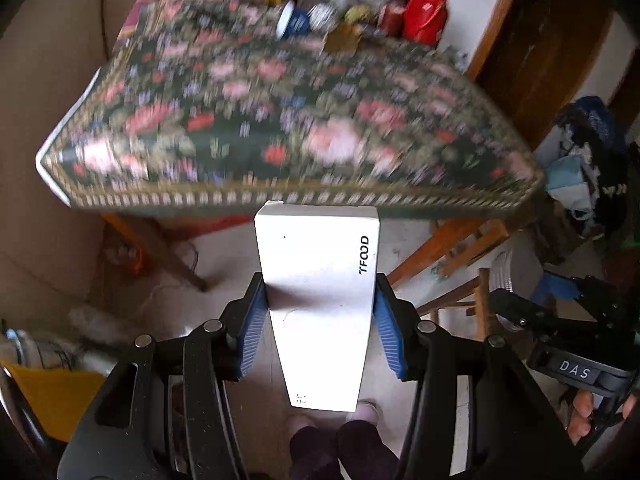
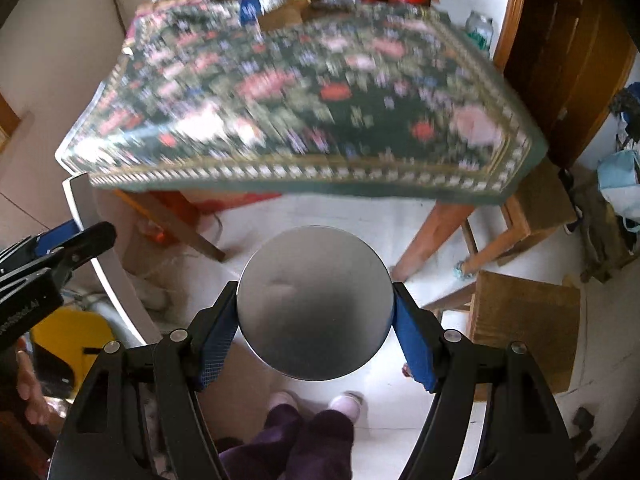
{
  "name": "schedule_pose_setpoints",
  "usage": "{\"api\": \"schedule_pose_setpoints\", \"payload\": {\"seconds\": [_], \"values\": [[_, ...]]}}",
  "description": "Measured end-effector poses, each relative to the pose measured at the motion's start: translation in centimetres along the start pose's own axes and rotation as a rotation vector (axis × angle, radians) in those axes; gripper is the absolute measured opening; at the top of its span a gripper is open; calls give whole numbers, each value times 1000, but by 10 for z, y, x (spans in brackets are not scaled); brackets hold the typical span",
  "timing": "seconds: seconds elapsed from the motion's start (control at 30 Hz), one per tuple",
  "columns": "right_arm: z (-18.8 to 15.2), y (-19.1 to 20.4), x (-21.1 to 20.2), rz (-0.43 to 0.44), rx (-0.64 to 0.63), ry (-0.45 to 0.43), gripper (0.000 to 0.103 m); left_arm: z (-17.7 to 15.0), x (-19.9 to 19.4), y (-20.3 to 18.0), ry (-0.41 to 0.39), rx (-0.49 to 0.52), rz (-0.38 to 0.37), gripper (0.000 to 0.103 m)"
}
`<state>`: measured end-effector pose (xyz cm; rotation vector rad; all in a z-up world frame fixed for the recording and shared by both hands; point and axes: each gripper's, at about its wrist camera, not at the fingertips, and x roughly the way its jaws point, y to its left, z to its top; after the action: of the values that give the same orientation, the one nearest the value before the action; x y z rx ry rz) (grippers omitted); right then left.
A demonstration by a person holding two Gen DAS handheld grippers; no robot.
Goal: Collect trash
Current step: 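Lift the box and lid off the table and carry them toward the bucket, then open both tools over the white bucket, dropping box and lid inside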
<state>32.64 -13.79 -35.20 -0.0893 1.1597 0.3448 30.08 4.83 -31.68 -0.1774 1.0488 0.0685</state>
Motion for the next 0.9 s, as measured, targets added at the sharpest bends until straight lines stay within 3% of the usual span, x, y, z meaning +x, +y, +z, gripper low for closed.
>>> {"api": "schedule_pose_setpoints", "payload": {"seconds": [0.27,0.57,0.9], "values": [[-22,-6,76,6,-75,22,70,-41,77,9,41,-52,55,51],[-27,0,145,182,-60,106,71,-73,142,26,87,-102,88,51],[-28,-22,160,155,-15,178,71,-72,182,8,141,-70,33,51]]}}
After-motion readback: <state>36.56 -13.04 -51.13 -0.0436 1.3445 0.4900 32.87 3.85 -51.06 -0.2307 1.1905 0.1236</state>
